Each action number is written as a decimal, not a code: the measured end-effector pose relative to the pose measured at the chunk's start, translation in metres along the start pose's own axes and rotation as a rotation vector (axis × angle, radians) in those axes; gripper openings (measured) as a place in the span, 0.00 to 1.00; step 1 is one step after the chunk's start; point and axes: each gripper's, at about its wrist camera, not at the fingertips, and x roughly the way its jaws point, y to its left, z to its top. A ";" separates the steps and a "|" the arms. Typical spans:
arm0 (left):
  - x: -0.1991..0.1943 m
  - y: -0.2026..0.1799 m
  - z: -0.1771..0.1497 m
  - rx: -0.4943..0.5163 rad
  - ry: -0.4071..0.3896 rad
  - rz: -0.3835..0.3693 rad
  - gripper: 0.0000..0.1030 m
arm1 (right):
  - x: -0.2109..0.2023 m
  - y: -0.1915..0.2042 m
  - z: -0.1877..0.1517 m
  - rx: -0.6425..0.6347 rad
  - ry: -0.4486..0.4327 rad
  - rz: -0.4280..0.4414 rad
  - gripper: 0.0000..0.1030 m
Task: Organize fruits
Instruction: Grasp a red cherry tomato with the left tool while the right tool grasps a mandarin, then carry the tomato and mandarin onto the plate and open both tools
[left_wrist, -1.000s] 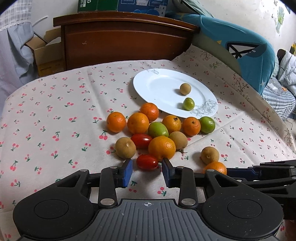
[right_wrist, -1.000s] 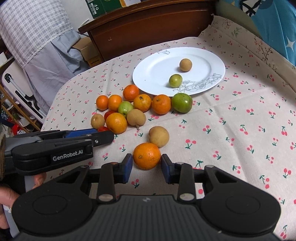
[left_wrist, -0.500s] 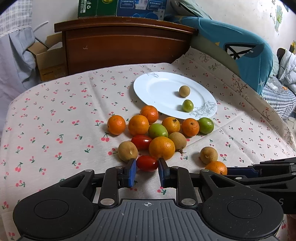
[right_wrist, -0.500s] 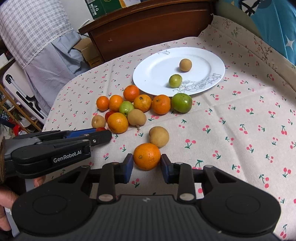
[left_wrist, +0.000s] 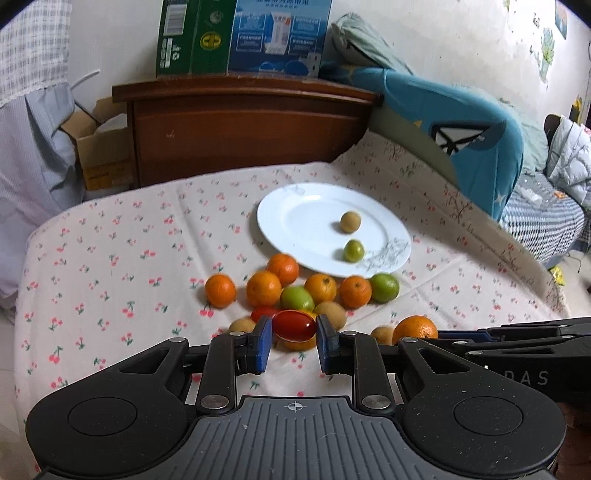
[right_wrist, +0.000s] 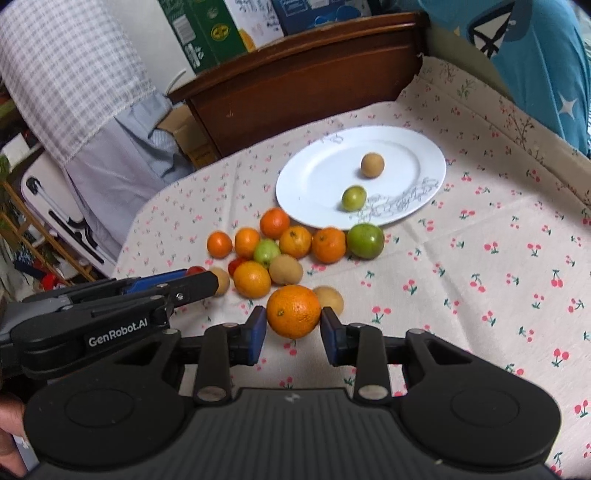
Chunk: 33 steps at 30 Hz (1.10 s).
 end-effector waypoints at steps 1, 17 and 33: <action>-0.001 0.000 0.002 -0.002 -0.005 -0.004 0.22 | -0.001 -0.001 0.002 0.002 -0.006 0.000 0.31; 0.021 -0.006 0.051 0.039 -0.036 -0.063 0.22 | 0.001 -0.021 0.057 -0.003 -0.079 -0.033 0.31; 0.099 -0.004 0.078 0.029 0.068 -0.079 0.22 | 0.053 -0.065 0.093 0.156 -0.014 -0.069 0.31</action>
